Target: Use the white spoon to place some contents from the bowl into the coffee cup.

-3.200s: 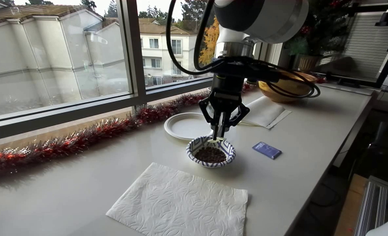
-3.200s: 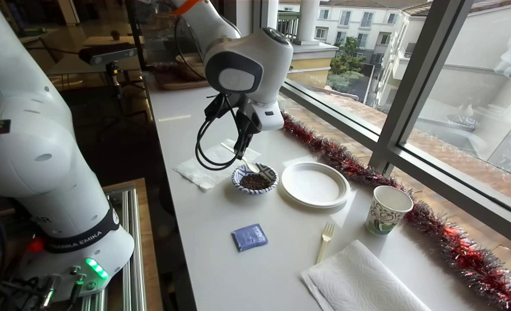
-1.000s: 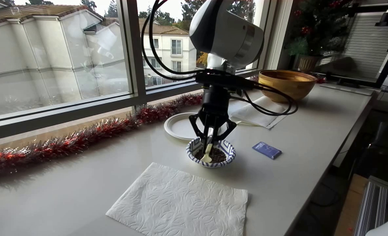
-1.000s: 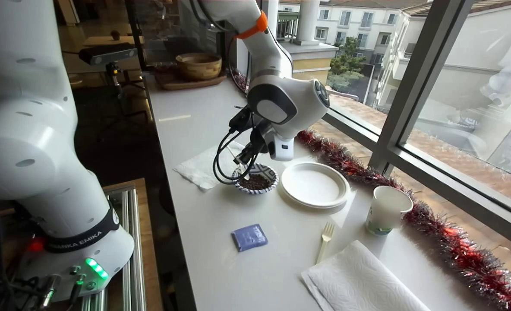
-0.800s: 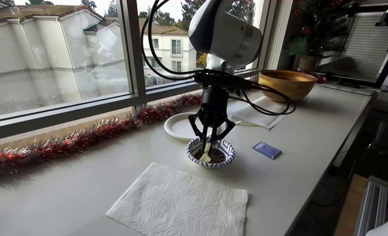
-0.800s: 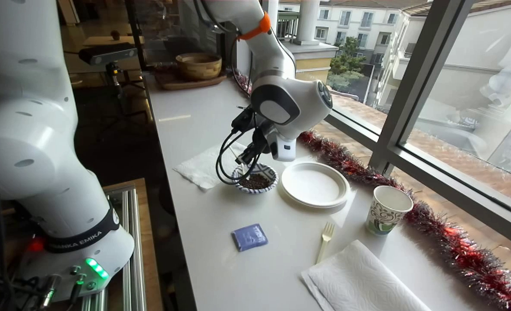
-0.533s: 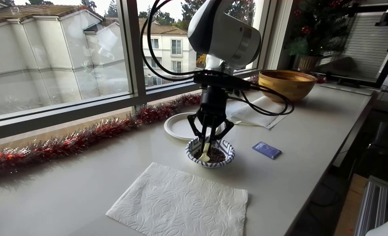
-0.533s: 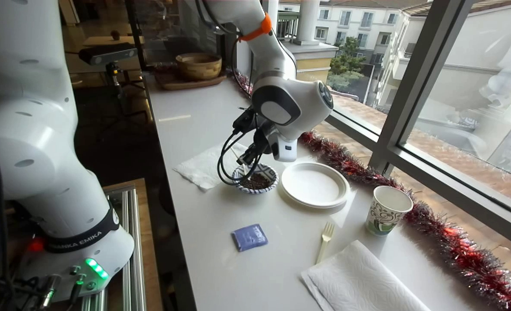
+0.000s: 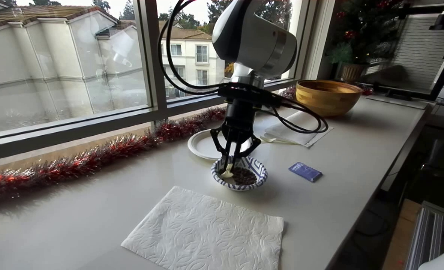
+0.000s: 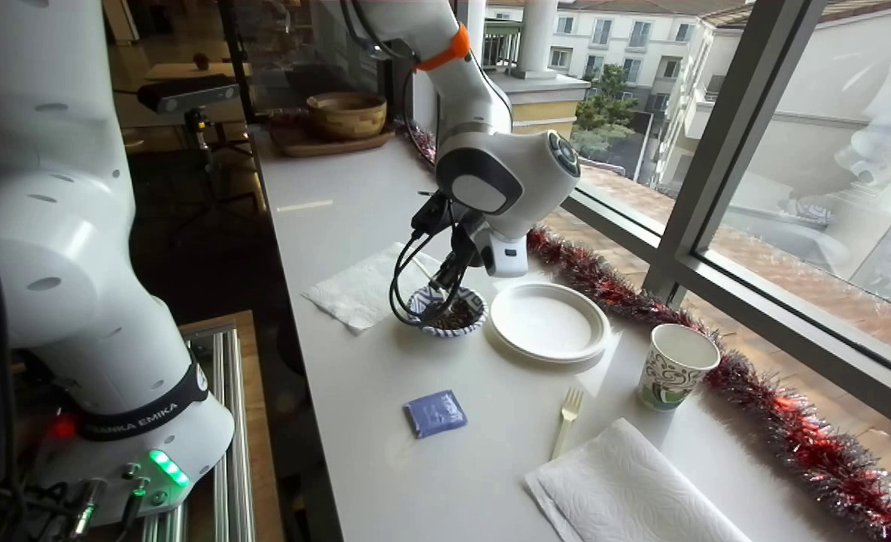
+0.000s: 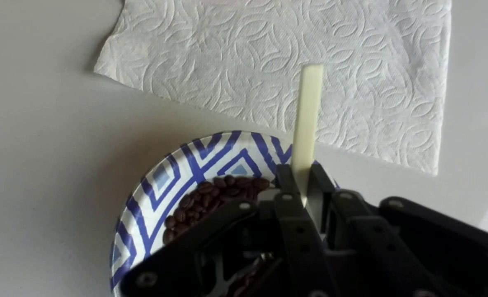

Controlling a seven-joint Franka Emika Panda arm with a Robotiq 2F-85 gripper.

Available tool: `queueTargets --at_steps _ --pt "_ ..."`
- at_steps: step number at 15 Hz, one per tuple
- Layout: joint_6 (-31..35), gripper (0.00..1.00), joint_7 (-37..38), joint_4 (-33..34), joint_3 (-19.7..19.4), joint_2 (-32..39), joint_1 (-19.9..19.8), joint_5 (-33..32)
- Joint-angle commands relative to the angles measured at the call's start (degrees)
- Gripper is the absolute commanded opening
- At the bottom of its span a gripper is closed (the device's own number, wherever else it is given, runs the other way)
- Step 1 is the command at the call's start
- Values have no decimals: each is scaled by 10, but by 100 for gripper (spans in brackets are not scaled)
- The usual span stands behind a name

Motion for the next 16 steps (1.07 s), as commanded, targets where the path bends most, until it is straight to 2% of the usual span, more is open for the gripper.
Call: queueTargets --at_steps 1,9,16 --pt "53 3 -25 -14 10 10 4 9" --pt "206 3 -6 -66 30 -4 32 2" --pt "294 3 -8 -101 46 -19 40 3"
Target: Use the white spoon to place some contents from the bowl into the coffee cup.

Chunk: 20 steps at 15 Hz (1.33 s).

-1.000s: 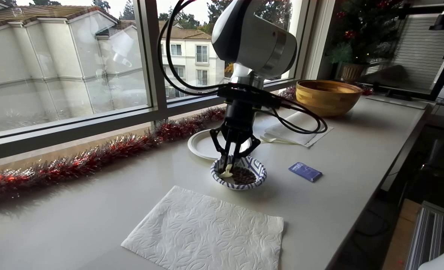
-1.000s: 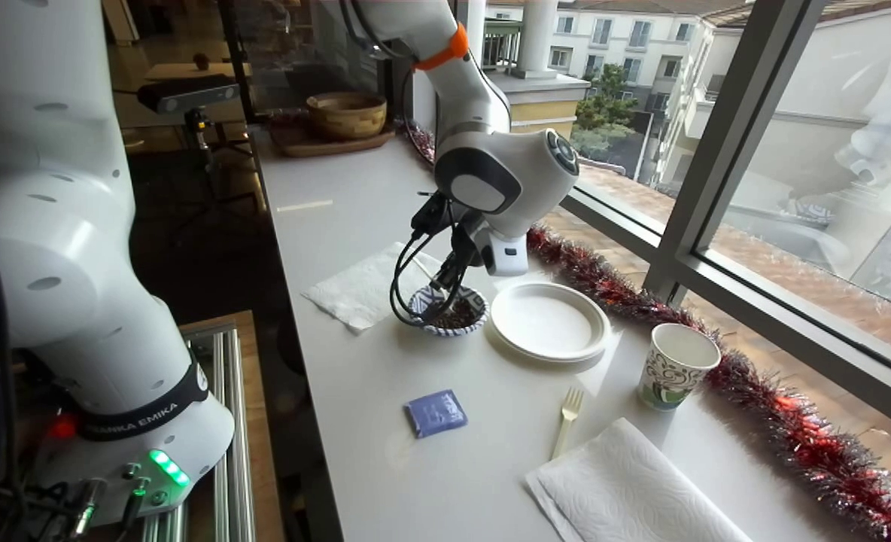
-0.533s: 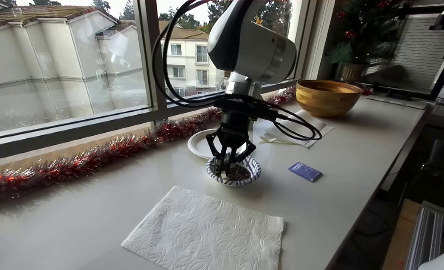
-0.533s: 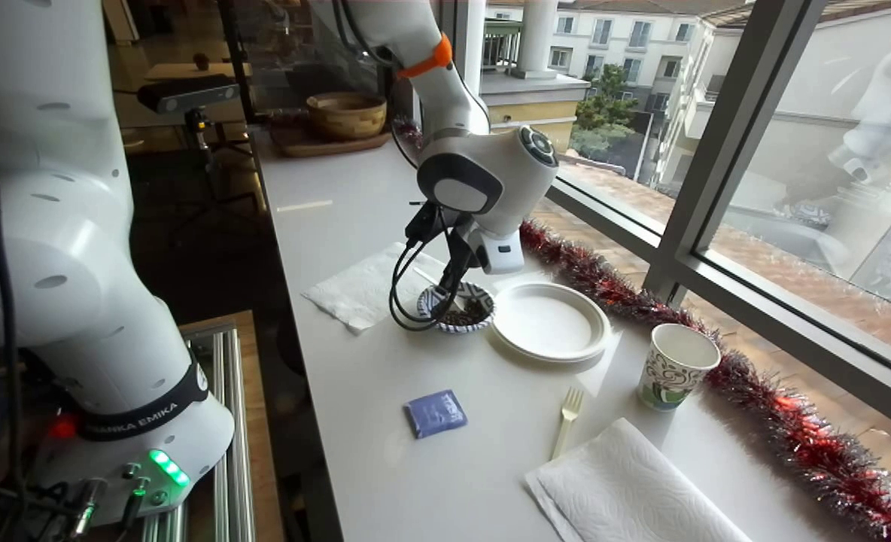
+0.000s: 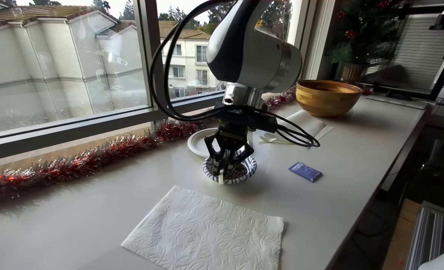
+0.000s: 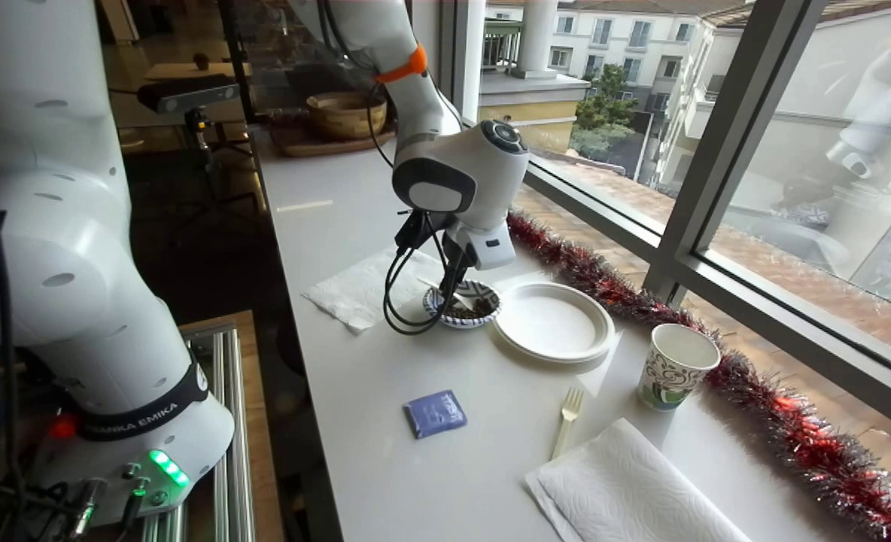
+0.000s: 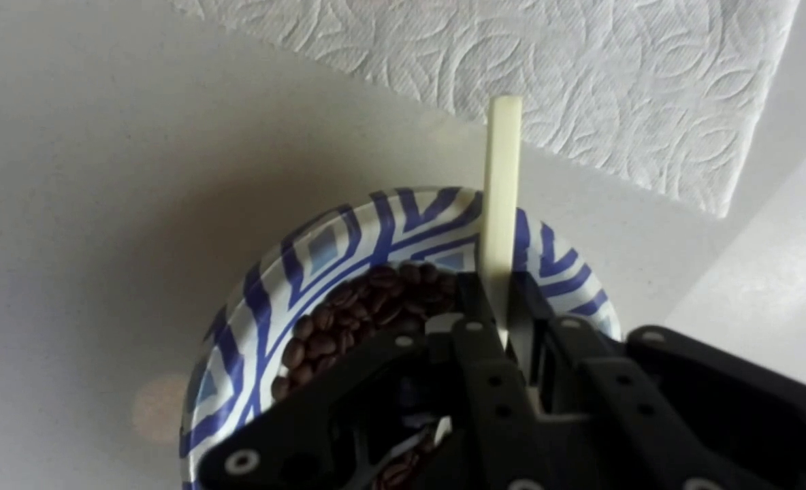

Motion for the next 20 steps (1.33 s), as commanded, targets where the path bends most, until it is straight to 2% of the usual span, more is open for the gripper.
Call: queueTargets --at_steps 1,13,20 --pt "57 3 0 -33 10 -11 4 4" --pt "190 3 -24 -118 49 -70 8 15" --pt "209 3 -30 -145 67 -101 8 16"
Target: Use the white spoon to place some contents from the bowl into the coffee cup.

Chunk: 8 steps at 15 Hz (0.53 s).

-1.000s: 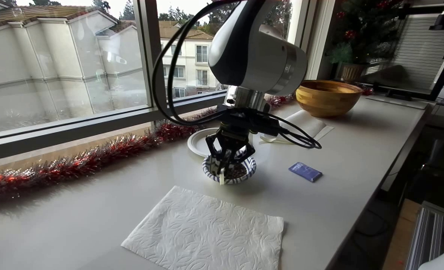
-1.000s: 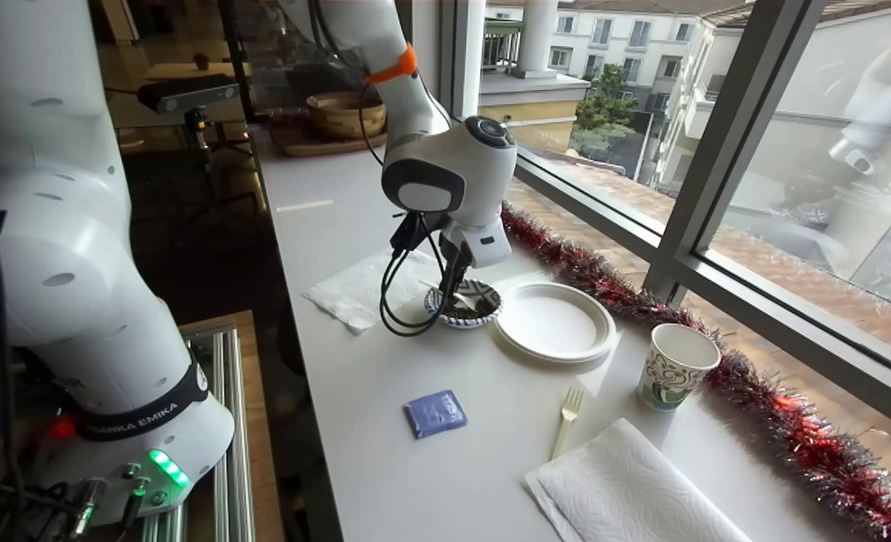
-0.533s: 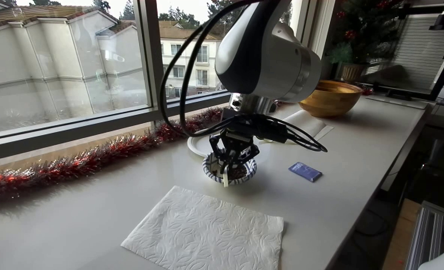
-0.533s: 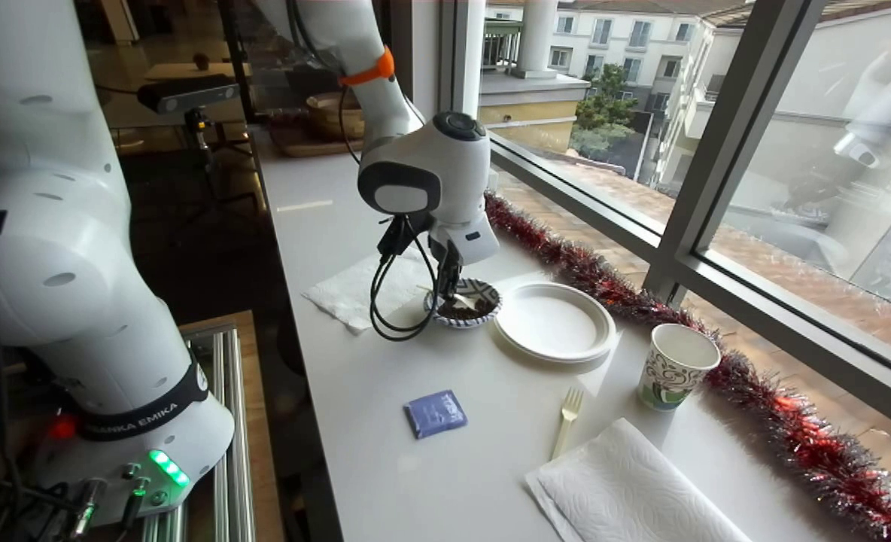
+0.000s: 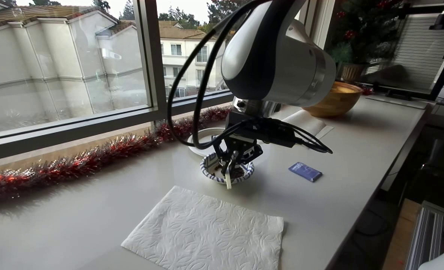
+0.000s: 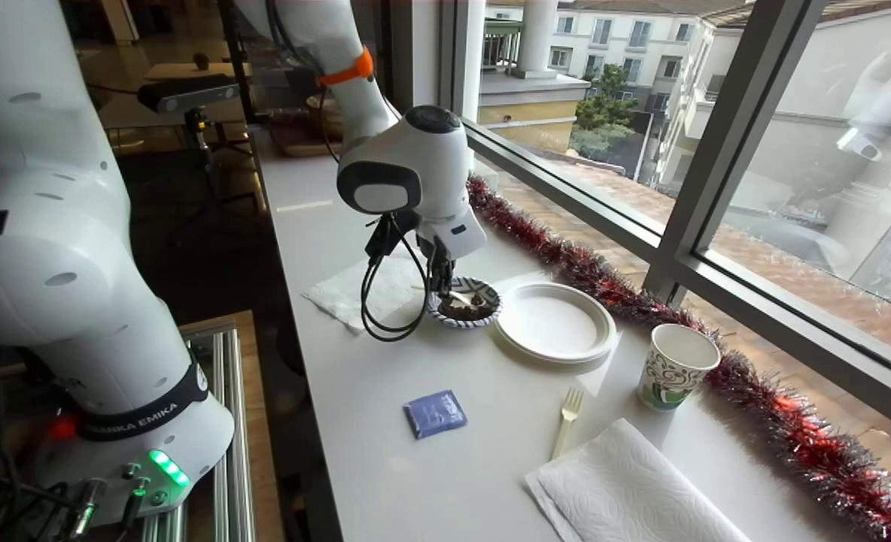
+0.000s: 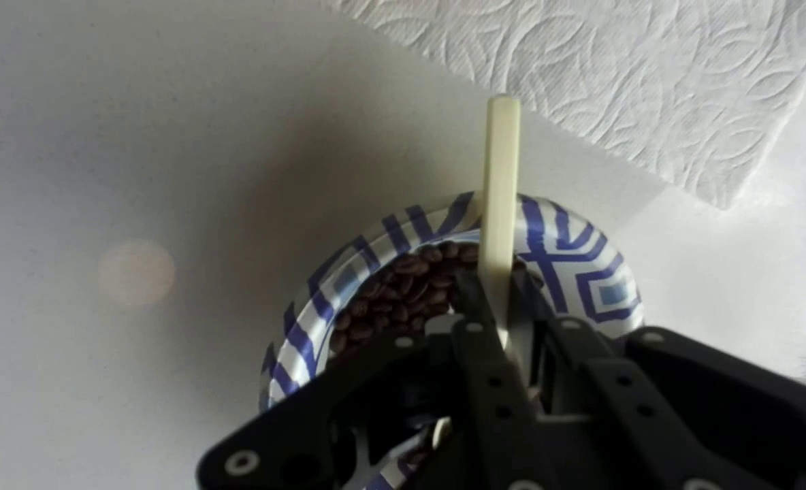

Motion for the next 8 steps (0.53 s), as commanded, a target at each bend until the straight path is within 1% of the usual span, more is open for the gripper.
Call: queueTargets --at_steps 1,2,4,8 --pt "11 3 -11 -30 9 -43 2 12" --pt "5 3 -6 -31 6 -52 1 8" --pt "-17 3 20 -35 -11 -70 3 -26" --pt "-53 3 46 -19 -40 -89 -15 -81"
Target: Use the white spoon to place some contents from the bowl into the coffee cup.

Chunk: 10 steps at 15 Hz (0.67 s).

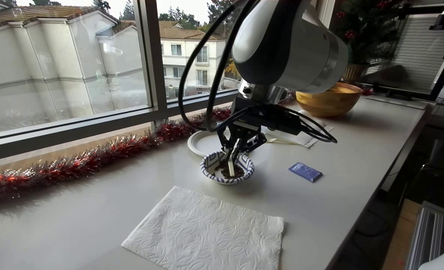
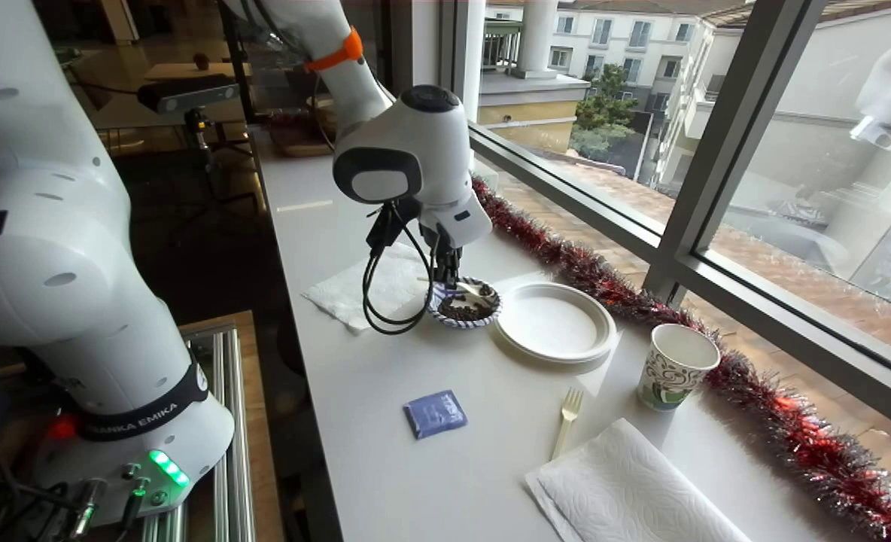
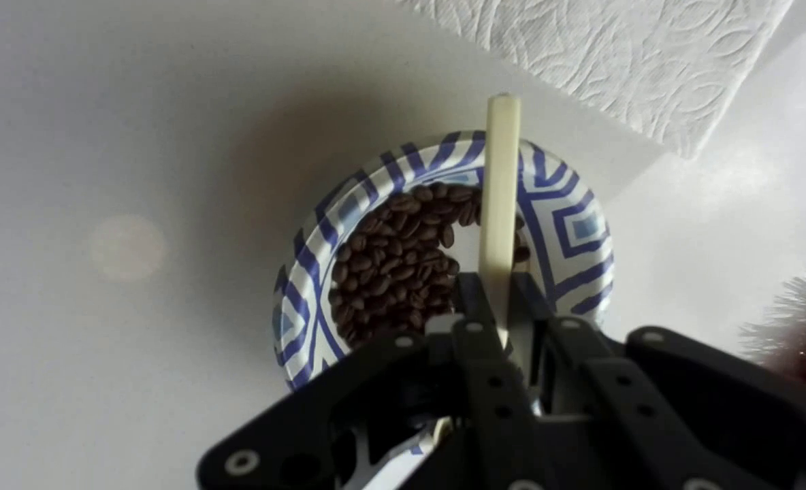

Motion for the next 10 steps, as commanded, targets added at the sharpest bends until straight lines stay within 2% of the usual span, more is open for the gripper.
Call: queueTargets --at_steps 1,6,7,8,10 --pt "-56 3 37 4 -28 -40 -18 -67" --pt "-177 3 77 82 -59 -49 -52 -163" --pt "-127 3 45 53 -53 -39 -39 -125" --pt "-135 13 46 62 -56 -40 -43 -129" --pt "-135 13 46 60 -56 -38 -42 -129"
